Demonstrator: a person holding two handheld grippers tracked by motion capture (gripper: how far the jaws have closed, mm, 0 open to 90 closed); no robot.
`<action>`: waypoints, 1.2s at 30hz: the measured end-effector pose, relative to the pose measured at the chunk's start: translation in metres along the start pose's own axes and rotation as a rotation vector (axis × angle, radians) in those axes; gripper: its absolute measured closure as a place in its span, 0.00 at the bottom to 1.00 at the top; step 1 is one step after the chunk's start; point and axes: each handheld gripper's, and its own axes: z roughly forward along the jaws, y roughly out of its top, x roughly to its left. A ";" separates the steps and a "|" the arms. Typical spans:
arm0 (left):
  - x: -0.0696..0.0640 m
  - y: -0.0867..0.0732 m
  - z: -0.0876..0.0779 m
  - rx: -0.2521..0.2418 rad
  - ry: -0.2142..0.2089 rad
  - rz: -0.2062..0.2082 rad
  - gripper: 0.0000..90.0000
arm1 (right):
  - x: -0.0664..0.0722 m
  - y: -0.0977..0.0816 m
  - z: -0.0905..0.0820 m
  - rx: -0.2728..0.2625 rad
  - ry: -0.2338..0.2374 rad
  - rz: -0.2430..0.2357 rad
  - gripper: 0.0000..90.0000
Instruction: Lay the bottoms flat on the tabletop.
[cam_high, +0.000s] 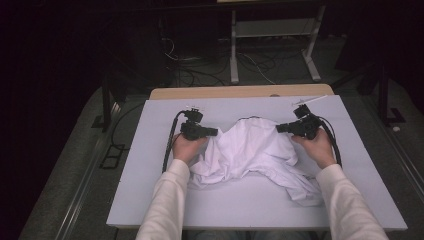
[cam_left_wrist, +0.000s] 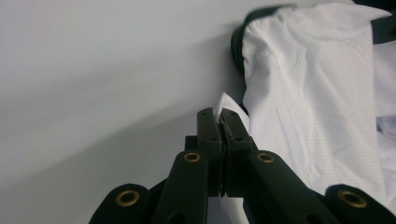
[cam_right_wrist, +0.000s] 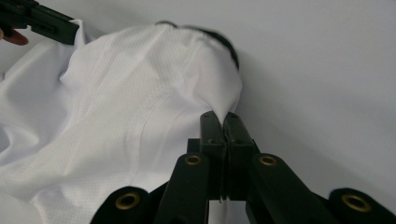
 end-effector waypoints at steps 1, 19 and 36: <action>0.000 0.002 -0.004 -0.016 0.005 -0.003 0.97 | 0.000 0.005 -0.003 0.000 -0.007 -0.004 0.97; -0.005 -0.003 -0.058 -0.190 0.023 -0.039 0.97 | 0.014 0.035 -0.040 -0.031 -0.079 -0.076 0.97; -0.022 -0.101 -0.065 0.009 -0.006 0.033 0.96 | 0.057 -0.081 -0.023 0.098 0.090 -0.066 0.97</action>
